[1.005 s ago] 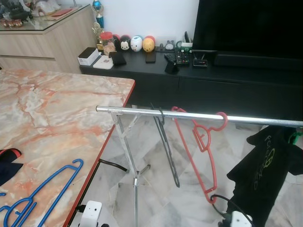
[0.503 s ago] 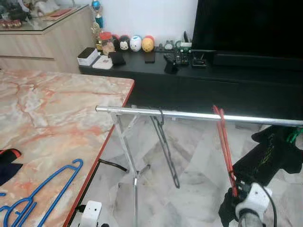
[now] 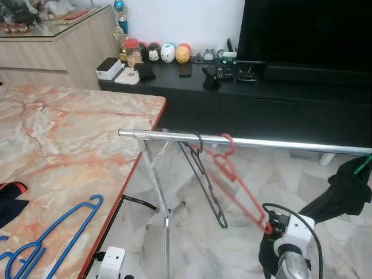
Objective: Hang hanger
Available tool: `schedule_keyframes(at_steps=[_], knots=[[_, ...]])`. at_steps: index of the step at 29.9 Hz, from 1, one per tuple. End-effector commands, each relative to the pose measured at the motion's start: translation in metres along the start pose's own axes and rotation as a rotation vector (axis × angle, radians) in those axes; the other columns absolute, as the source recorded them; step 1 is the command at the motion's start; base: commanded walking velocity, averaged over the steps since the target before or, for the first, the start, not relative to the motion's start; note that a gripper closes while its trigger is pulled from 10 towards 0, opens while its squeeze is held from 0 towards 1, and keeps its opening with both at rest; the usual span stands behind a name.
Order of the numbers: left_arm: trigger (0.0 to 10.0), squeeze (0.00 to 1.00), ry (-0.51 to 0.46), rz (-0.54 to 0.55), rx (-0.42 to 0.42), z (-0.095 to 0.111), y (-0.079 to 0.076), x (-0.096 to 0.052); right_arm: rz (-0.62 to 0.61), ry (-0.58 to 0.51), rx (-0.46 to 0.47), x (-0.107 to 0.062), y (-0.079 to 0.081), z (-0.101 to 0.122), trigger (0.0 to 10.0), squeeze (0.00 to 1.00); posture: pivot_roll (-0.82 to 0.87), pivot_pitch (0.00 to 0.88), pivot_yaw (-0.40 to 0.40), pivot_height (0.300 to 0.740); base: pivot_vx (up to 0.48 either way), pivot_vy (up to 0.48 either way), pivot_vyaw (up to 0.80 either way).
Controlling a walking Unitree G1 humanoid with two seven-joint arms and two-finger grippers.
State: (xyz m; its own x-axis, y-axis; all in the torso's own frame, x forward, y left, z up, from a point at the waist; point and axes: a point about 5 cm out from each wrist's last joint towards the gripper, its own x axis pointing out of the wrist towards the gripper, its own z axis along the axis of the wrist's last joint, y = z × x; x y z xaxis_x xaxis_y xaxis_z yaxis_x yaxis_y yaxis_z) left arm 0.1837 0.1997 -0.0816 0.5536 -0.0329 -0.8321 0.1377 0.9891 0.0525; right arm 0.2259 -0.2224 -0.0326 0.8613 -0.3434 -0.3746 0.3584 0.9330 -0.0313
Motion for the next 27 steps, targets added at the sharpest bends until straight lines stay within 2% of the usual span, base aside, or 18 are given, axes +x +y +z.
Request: schedule_keyframes(at_steps=[1, 14, 17, 18, 21, 25, 27], knots=[[10.0, 0.00, 0.014, 0.009, 0.009, -0.004, 0.004, -0.001, -0.004, 0.057, -0.016, -0.005, 0.001, -0.011, 10.0, 0.00, -0.04, 0.000, 0.081, 0.740, 0.000, 0.000, 0.00], [10.0, 0.00, 0.013, 0.005, 0.012, -0.003, 0.004, -0.001, -0.023, 0.166, -0.016, -0.021, 0.007, -0.037, 10.0, 0.00, -0.04, 0.000, 0.079, 0.740, 0.000, 0.000, 0.00], [10.0, 0.00, 0.013, 0.005, 0.012, -0.003, 0.004, -0.001, -0.076, 0.199, 0.014, -0.026, 0.003, -0.044, 10.0, 0.00, -0.04, 0.000, 0.078, 0.740, 0.000, 0.000, 0.00], [10.0, 0.00, 0.014, 0.004, 0.013, -0.003, 0.004, -0.001, -0.128, 0.226, 0.058, -0.030, -0.003, -0.050, 10.0, 0.00, -0.04, 0.000, 0.079, 0.740, 0.000, 0.000, 0.00], [10.0, 0.00, 0.014, 0.004, 0.014, -0.003, 0.004, -0.001, -0.165, 0.253, 0.095, -0.033, -0.006, -0.054, 10.0, 0.00, -0.04, 0.000, 0.079, 0.740, 0.000, 0.000, 0.00], [10.0, 0.00, 0.015, 0.003, 0.015, -0.003, 0.004, -0.001, -0.245, 0.334, 0.194, -0.041, -0.013, -0.067, 10.0, 0.00, -0.04, 0.000, 0.080, 0.740, 0.000, 0.000, 0.00], [10.0, 0.00, 0.015, 0.002, 0.015, -0.003, 0.004, -0.001, -0.258, 0.399, 0.187, -0.046, -0.015, -0.075, 10.0, 0.00, -0.04, 0.000, 0.080, 0.740, 0.000, 0.000, 0.00]])
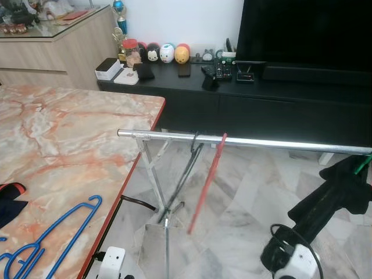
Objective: Hang hanger
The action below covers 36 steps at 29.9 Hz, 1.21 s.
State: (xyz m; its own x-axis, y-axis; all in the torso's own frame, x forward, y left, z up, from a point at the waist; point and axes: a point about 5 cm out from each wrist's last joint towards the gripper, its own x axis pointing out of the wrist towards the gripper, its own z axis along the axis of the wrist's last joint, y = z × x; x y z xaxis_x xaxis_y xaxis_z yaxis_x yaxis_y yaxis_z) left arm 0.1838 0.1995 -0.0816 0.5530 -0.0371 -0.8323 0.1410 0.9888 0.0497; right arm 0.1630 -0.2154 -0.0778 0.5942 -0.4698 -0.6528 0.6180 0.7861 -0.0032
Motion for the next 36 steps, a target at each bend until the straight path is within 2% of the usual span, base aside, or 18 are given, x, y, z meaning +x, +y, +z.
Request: schedule_keyframes(at_steps=[1, 3, 4, 5, 7, 13, 17, 28, 30, 36], knots=[[10.0, 0.00, 0.015, 0.006, 0.014, -0.004, 0.004, -0.001, -0.019, 0.098, -0.030, -0.003, -0.005, -0.015, 10.0, 0.00, -0.04, 0.000, 0.081, 0.740, 0.000, 0.000, 0.00], [10.0, 0.00, 0.016, 0.005, 0.014, -0.004, 0.004, -0.001, 0.019, 0.172, -0.068, -0.007, -0.004, -0.026, 10.0, 0.00, -0.04, 0.000, 0.082, 0.740, 0.000, 0.000, 0.00], [10.0, 0.00, 0.017, 0.004, 0.015, -0.004, 0.004, -0.001, 0.060, 0.240, -0.124, -0.011, -0.002, -0.038, 10.0, 0.00, -0.04, 0.000, 0.083, 0.740, 0.000, 0.000, 0.00], [10.0, 0.00, 0.017, 0.004, 0.015, -0.004, 0.004, -0.001, 0.060, 0.240, -0.124, -0.011, -0.002, -0.038, 10.0, 0.00, -0.04, 0.000, 0.083, 0.740, 0.000, 0.000, 0.00], [10.0, 0.00, 0.018, 0.002, 0.016, -0.004, 0.004, -0.001, 0.090, 0.315, -0.195, -0.017, -0.004, -0.051, 10.0, 0.00, -0.04, 0.000, 0.084, 0.740, 0.000, 0.000, 0.00], [10.0, 0.00, 0.022, 0.001, 0.012, -0.004, 0.004, -0.001, 0.117, 0.352, -0.262, -0.020, -0.008, -0.058, 10.0, 0.00, -0.04, 0.000, 0.082, 0.740, 0.000, 0.000, 0.00], [10.0, 0.00, 0.026, -0.003, 0.014, -0.005, 0.004, -0.001, 0.159, 0.309, -0.384, -0.017, -0.006, -0.052, 10.0, 0.00, -0.04, 0.000, 0.084, 0.740, 0.000, 0.000, 0.00], [10.0, 0.00, 0.024, -0.002, 0.009, -0.004, 0.004, -0.001, 0.186, 0.274, -0.424, -0.011, 0.003, -0.040, 10.0, 0.00, -0.04, 0.000, 0.083, 0.740, -0.093, 0.000, 0.00], [10.0, 0.00, 0.024, -0.002, 0.009, -0.004, 0.004, -0.001, 0.181, 0.282, -0.422, -0.015, -0.005, -0.048, 10.0, 0.00, -0.04, 0.000, 0.083, 0.740, -0.272, 0.000, 0.00], [10.0, 0.00, 0.022, -0.003, 0.007, -0.004, 0.004, -0.001, 0.166, 0.303, -0.425, -0.018, -0.013, -0.053, 10.0, 0.00, -0.04, 0.000, 0.084, 0.740, -0.279, 0.000, 0.00]])
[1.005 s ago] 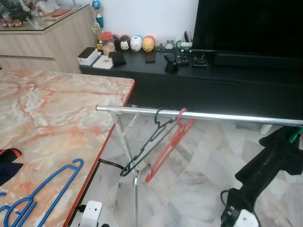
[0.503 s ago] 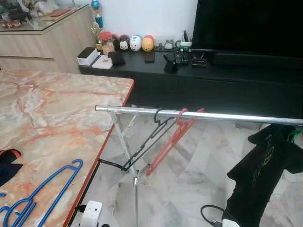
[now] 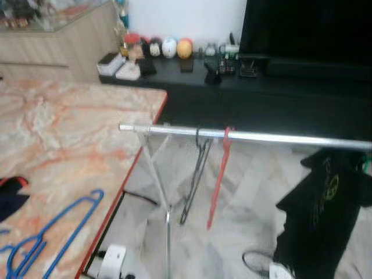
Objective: Hang hanger
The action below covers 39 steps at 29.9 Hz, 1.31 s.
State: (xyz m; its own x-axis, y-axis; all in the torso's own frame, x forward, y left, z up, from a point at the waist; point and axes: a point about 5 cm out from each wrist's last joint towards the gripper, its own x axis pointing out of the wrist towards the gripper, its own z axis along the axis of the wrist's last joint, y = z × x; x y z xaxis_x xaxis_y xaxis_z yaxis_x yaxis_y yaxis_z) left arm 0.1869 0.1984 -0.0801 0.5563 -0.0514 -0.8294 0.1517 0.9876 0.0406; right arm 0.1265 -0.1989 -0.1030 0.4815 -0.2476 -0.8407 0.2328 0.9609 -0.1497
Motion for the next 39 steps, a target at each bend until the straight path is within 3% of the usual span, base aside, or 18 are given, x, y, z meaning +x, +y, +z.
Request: schedule_keyframes(at_steps=[1, 18, 30, 36, 39], knots=[[10.0, 0.00, 0.029, 0.010, 0.002, -0.008, 0.004, -0.002, 0.005, 0.036, -0.002, -0.002, 0.002, -0.010, 10.0, 0.00, -0.04, 0.000, 0.084, 0.740, -0.296, 0.000, 0.00], [10.0, 0.00, 0.019, 0.022, 0.016, -0.001, 0.005, -0.001, -0.013, 0.035, 0.037, 0.001, -0.004, -0.003, 10.0, 0.00, -0.04, 0.000, 0.104, 0.740, -0.321, 0.000, 0.00], [10.0, 0.00, 0.006, 0.050, 0.050, 0.011, 0.013, 0.000, -0.029, 0.015, 0.110, 0.004, -0.004, 0.011, 10.0, 0.00, -0.06, 0.000, 0.173, 0.740, -0.321, 0.000, 0.00], [10.0, 0.00, 0.010, 0.048, 0.050, 0.010, 0.010, 0.000, -0.038, 0.029, 0.112, 0.003, -0.009, 0.006, 10.0, 0.00, -0.05, 0.000, 0.160, 0.740, -0.310, 0.000, 0.00], [10.0, 0.00, 0.017, 0.053, 0.024, 0.003, 0.005, 0.000, -0.052, 0.051, 0.095, 0.001, -0.017, -0.003, 10.0, 0.00, -0.04, 0.000, 0.115, 0.740, -0.293, 0.000, 0.00]])
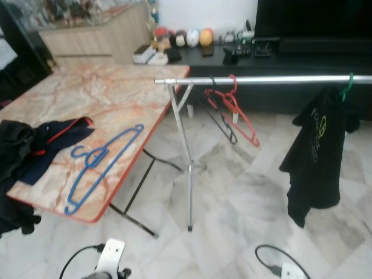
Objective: Hang hanger
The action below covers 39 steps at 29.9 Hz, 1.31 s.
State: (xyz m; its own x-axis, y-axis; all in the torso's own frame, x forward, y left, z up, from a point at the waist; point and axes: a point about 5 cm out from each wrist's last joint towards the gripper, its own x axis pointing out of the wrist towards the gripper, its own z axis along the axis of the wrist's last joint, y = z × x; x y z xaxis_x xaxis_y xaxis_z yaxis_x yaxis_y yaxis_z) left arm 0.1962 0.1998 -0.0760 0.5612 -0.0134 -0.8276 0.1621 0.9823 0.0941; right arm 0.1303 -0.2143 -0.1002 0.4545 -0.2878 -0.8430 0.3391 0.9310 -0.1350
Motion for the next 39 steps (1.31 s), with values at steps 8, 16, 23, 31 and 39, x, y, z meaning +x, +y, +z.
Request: schedule_keyframes(at_steps=[8, 16, 23, 31, 39], knots=[[10.0, 0.00, 0.029, 0.011, -0.075, -0.015, -0.014, -0.001, -0.051, 0.032, -0.013, 0.000, -0.026, -0.007, 10.0, 0.00, -0.04, 0.000, 0.030, 0.740, -0.032, 0.000, 0.00], [10.0, 0.00, 0.029, 0.002, -0.079, -0.017, -0.022, 0.000, -0.055, -0.012, -0.013, 0.002, -0.032, 0.005, 10.0, 0.00, -0.05, 0.000, -0.018, 0.740, 0.000, 0.000, 0.00], [10.0, 0.00, 0.045, 0.010, -0.106, -0.025, -0.024, -0.002, -0.029, -0.005, -0.060, 0.003, -0.030, 0.010, 10.0, 0.00, -0.01, 0.000, -0.053, 0.740, 0.000, 0.000, 0.00], [10.0, 0.00, 0.068, 0.056, -0.120, -0.038, -0.010, -0.006, 0.024, -0.015, -0.087, 0.005, -0.014, 0.020, 10.0, 0.00, 0.07, 0.000, -0.055, 0.740, 0.000, 0.000, 0.00], [10.0, 0.00, 0.086, 0.085, -0.117, -0.051, -0.002, -0.010, 0.059, 0.005, -0.145, 0.003, -0.012, 0.008, 10.0, 0.00, 0.13, 0.000, -0.095, 0.740, 0.000, 0.000, 0.00]])
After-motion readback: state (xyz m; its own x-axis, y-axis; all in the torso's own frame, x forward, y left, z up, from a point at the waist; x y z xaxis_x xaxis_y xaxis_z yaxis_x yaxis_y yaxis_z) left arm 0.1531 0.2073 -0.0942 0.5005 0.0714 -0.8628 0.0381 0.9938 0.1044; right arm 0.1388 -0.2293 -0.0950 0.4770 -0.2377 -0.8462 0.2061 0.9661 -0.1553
